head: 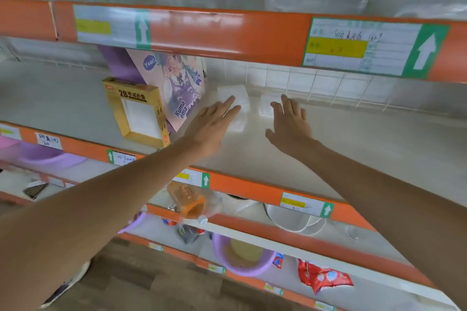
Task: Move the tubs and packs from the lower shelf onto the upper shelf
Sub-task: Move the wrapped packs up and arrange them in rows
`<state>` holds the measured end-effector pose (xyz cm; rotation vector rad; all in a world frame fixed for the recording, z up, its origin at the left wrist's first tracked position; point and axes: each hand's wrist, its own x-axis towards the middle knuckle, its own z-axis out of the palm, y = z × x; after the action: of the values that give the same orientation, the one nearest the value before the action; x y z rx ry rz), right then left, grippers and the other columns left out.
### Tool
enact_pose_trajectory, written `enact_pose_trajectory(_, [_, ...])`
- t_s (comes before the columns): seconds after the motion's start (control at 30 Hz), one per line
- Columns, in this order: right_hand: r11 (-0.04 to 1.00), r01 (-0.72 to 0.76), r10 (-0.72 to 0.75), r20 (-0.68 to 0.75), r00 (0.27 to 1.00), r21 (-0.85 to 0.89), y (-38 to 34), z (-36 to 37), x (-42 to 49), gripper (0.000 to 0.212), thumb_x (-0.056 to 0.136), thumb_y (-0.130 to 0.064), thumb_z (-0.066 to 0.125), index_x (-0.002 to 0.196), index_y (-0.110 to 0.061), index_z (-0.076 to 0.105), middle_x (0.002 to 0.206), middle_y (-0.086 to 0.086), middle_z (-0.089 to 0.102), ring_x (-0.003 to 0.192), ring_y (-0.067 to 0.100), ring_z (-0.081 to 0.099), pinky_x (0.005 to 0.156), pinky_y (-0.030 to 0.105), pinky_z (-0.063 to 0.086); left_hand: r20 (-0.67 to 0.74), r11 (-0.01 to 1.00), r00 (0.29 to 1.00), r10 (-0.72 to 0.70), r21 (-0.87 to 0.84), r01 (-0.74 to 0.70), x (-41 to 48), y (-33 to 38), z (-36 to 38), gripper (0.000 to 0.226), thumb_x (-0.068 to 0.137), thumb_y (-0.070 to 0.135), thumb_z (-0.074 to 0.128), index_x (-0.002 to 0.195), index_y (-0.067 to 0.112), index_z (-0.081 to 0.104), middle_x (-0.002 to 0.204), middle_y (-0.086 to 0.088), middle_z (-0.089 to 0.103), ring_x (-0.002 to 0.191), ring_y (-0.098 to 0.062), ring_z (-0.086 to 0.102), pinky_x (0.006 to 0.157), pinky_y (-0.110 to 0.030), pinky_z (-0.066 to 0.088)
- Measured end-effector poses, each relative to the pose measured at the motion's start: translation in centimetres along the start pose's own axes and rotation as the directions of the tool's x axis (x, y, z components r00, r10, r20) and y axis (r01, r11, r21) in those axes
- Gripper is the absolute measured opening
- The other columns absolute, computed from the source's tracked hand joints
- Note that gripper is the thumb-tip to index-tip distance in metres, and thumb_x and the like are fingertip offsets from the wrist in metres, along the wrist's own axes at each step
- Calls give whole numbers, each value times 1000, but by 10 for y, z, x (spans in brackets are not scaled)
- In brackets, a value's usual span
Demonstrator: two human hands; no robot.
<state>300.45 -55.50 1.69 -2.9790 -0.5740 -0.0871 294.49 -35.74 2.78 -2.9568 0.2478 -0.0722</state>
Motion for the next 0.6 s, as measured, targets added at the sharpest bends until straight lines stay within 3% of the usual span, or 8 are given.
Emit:
enact_pose_trajectory(0.1, [999, -15, 14, -24, 1000, -50, 6, 15, 20, 66, 99, -35, 49, 151, -11, 16, 162, 17, -3, 150, 33, 0, 119, 44, 10, 45, 1000, 999, 27, -1, -27, 15, -8, 12, 99, 84, 0, 63, 157, 20, -1, 165, -2, -9, 151, -25, 8, 120, -36, 14])
enact_pose_trajectory(0.23, [998, -20, 19, -11, 1000, -55, 14, 27, 33, 64, 103, -42, 37, 153, -13, 11, 163, 14, -3, 151, 32, -1, 120, 44, 9, 33, 1000, 999, 10, -30, -9, 20, -8, 24, 83, 91, 11, 52, 157, 21, 3, 166, -1, 3, 148, -27, 15, 116, -38, 17])
enact_pose_trajectory(0.37, [996, -18, 12, -59, 998, -89, 13, 34, 39, 56, 104, -41, 33, 152, -14, 17, 161, 13, 10, 148, 32, 10, 117, 43, 16, -101, 1000, 995, -8, -29, 5, 24, -7, 33, 67, 91, 35, 41, 154, 20, 25, 155, -10, 30, 132, -34, 36, 107, -39, 28])
enact_pose_trajectory(0.47, [995, -15, 3, -111, 994, -102, 15, 35, 41, 49, 105, -38, 34, 148, -17, 26, 157, 12, 19, 141, 32, 21, 111, 42, 23, -236, 997, 972, 1, -75, -19, 29, -10, 37, 69, 83, 50, 30, 139, 17, 52, 127, -15, 53, 109, -36, 51, 94, -40, 37])
enact_pose_trajectory(0.53, [996, -19, 9, -113, 994, -90, 18, 34, 43, 46, 104, -38, 35, 146, -18, 29, 158, 12, 19, 140, 32, 23, 111, 42, 23, -303, 996, 953, 22, -70, -46, 30, -14, 42, 62, 87, 52, 34, 130, 16, 61, 114, -15, 57, 100, -35, 51, 88, -38, 35])
enact_pose_trajectory(0.6, [997, -33, 25, -125, 992, -65, 20, 34, 45, 45, 103, -40, 38, 144, -20, 33, 158, 11, 21, 139, 32, 25, 110, 41, 24, -331, 998, 943, 32, -39, -47, 30, -15, 47, 57, 90, 52, 39, 125, 15, 63, 115, -16, 59, 104, -33, 47, 87, -37, 31])
